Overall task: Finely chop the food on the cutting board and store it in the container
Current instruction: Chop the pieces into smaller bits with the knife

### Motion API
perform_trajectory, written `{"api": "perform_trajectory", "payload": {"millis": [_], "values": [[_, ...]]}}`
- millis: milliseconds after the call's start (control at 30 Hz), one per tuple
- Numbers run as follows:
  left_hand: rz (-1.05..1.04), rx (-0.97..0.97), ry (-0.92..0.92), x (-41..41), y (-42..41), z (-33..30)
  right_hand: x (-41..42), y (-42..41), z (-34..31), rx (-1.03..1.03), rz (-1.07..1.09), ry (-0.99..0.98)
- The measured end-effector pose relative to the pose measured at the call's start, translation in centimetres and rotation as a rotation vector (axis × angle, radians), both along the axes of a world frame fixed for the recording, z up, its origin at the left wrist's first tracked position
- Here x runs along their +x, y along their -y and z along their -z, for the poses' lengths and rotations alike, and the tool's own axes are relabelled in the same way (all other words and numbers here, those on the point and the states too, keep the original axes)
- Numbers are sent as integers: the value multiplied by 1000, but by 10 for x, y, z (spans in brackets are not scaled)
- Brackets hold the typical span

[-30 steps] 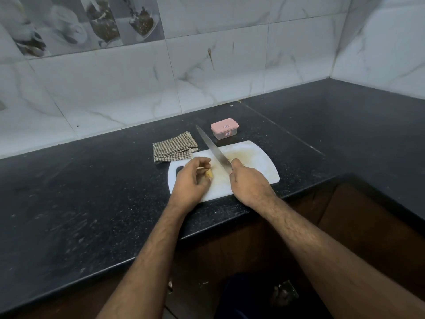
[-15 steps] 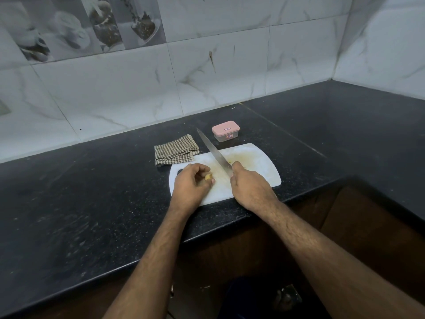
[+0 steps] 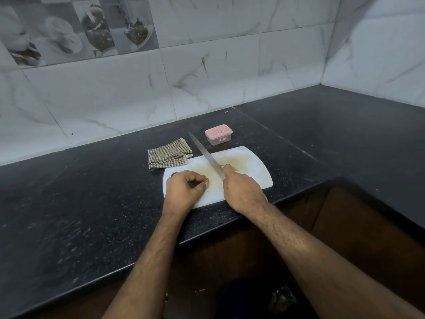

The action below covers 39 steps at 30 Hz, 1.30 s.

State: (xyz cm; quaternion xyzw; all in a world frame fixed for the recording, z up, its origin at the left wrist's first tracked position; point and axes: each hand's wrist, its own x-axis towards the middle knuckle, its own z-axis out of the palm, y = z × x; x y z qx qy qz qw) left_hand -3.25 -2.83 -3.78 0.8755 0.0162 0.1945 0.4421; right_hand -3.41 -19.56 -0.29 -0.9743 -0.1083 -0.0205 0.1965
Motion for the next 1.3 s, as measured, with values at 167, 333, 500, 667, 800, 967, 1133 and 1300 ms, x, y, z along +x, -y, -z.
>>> {"api": "perform_trajectory", "payload": {"millis": [167,333,500,667,800,967,1133,1300], "values": [[24,47,26,-5,1,2,-2,-2,-10,-4,11,-100],[37,118,29,-4,0,3,-12,0,-13,54,-7,-155],[58,163,27,-2,1,2,-17,0,-23,24,-23,-205],[45,157,26,-2,0,1,-15,-4,-32,-32,-21,-269],[35,130,29,-2,0,2,-16,-7,-35,-35,-22,-311],[32,89,16,-3,1,2,-19,-5,-37,-36,-38,-295],[38,59,18,-3,1,2,-25,-3,-41,-54,-48,-277],[43,21,10,-2,0,3,-29,-5,-42,-110,-41,-263]]}}
